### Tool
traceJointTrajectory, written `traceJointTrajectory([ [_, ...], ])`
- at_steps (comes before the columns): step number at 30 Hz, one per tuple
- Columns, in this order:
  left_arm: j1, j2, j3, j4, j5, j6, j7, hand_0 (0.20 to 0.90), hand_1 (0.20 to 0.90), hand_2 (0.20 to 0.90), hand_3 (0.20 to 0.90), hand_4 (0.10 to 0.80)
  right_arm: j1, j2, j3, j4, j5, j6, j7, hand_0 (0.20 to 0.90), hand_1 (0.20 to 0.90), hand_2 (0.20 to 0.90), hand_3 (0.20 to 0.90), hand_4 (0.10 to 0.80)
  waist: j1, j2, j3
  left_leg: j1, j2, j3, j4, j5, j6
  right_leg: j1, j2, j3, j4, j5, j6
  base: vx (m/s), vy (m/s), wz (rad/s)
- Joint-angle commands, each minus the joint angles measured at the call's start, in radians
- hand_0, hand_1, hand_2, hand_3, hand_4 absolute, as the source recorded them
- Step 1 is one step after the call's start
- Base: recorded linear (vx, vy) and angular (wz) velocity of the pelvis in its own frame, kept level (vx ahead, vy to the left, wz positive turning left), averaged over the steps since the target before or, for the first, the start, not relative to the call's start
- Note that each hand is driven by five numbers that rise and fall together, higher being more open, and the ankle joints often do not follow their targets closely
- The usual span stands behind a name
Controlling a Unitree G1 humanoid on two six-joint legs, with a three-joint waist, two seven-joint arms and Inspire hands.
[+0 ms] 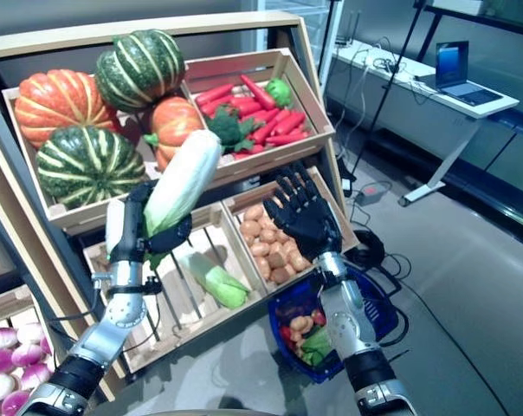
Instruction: Put vegetables into the basket
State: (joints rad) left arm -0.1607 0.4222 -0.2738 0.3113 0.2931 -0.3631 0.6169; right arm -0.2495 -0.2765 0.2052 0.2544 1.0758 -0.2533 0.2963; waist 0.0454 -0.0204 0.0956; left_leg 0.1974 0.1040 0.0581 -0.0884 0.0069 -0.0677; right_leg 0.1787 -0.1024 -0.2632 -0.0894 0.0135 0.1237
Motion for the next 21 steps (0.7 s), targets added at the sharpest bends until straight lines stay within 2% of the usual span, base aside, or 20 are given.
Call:
traceJointTrajectory([
  [1, -0.220, 0.068, -0.053, -0.069, 0.061, -0.153, 0.022, 0.300, 0.300, 0.300, 0.300, 0.400, -0.139, 0.019, -0.041, -0.129, 0.072, -0.035, 0.064, 0.900, 0.900, 0.900, 0.900, 0.800, 0.006, -0.018, -0.059, -0.024, -0.010, 0.023, 0.001, -0.023, 0.001, 0.034, -0.036, -0.020, 0.012, -0.002, -0.026, 0.000, 0.000, 0.00],
  [13, -0.292, 0.052, -0.130, -0.100, 0.153, -0.195, 0.077, 0.300, 0.300, 0.300, 0.300, 0.400, -0.193, 0.055, 0.006, -0.062, 0.187, 0.035, 0.057, 0.900, 0.900, 0.900, 0.900, 0.800, 0.007, -0.018, -0.068, -0.023, -0.007, 0.027, 0.001, -0.024, -0.002, 0.032, -0.039, -0.012, 0.009, -0.001, -0.025, 0.000, 0.000, 0.00],
  [21, -0.315, 0.056, -0.154, -0.112, 0.180, -0.181, 0.112, 0.300, 0.300, 0.300, 0.300, 0.400, -0.205, 0.053, 0.030, -0.043, 0.185, 0.070, 0.055, 0.900, 0.900, 0.900, 0.900, 0.800, 0.003, -0.018, -0.069, -0.020, -0.004, 0.032, 0.001, -0.025, -0.003, 0.032, -0.041, -0.008, 0.009, -0.001, -0.023, 0.000, 0.000, 0.00],
])
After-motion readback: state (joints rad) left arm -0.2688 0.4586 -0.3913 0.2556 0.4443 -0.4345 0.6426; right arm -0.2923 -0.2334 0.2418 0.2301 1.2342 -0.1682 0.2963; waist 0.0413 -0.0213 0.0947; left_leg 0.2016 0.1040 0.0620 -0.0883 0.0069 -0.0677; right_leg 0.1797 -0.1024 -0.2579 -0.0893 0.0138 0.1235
